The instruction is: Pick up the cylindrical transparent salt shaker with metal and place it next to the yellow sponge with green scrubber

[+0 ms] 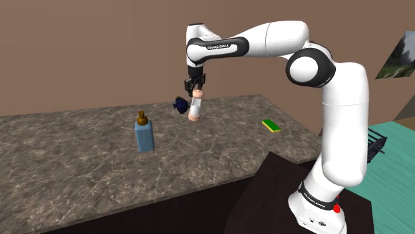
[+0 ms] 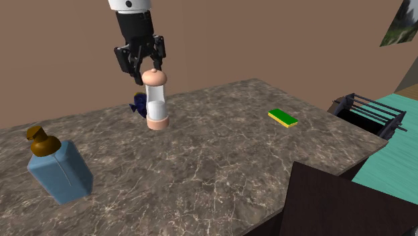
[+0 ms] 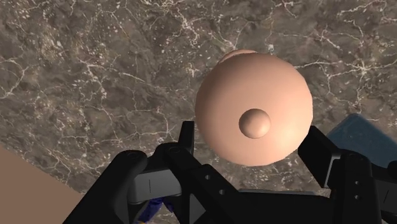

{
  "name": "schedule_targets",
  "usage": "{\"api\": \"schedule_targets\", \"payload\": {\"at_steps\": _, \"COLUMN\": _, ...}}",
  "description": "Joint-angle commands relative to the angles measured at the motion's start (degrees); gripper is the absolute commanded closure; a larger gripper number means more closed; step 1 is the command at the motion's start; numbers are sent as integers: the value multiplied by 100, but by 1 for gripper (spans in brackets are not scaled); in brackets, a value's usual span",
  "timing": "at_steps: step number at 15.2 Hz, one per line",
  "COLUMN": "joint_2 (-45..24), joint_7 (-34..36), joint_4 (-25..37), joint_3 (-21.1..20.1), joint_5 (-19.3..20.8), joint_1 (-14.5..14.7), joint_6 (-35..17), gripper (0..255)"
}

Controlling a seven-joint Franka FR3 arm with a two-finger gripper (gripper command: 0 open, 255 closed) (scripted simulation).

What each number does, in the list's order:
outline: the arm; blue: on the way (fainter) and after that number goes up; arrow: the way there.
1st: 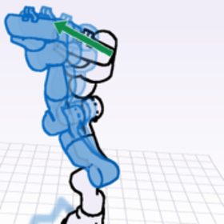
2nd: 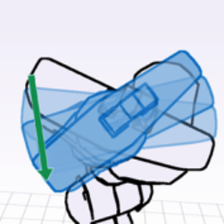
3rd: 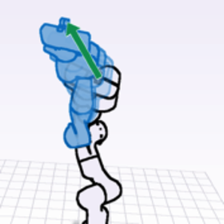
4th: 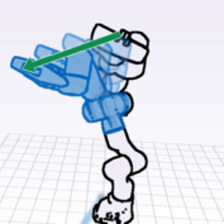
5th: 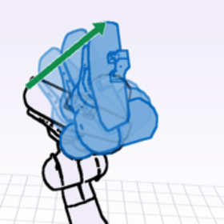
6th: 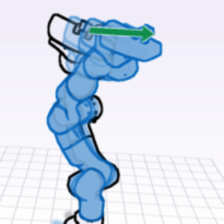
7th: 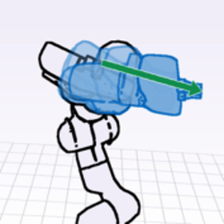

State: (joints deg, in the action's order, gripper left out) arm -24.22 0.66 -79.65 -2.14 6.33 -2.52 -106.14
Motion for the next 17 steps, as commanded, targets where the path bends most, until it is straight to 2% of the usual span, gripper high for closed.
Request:
{"api": "schedule_targets", "payload": {"at_steps": 1, "joint_2": 17, "joint_7": -9, "joint_4": 142, "joint_3": -3, "joint_5": -4, "joint_1": 7, "joint_6": 161, "gripper": 255}}
{"api": "schedule_targets", "payload": {"at_steps": 17, "joint_2": -219, "joint_7": -121, "joint_4": 1712, "joint_3": -3, "joint_5": -15, "joint_1": 44, "joint_6": 1490, "gripper": 255}}
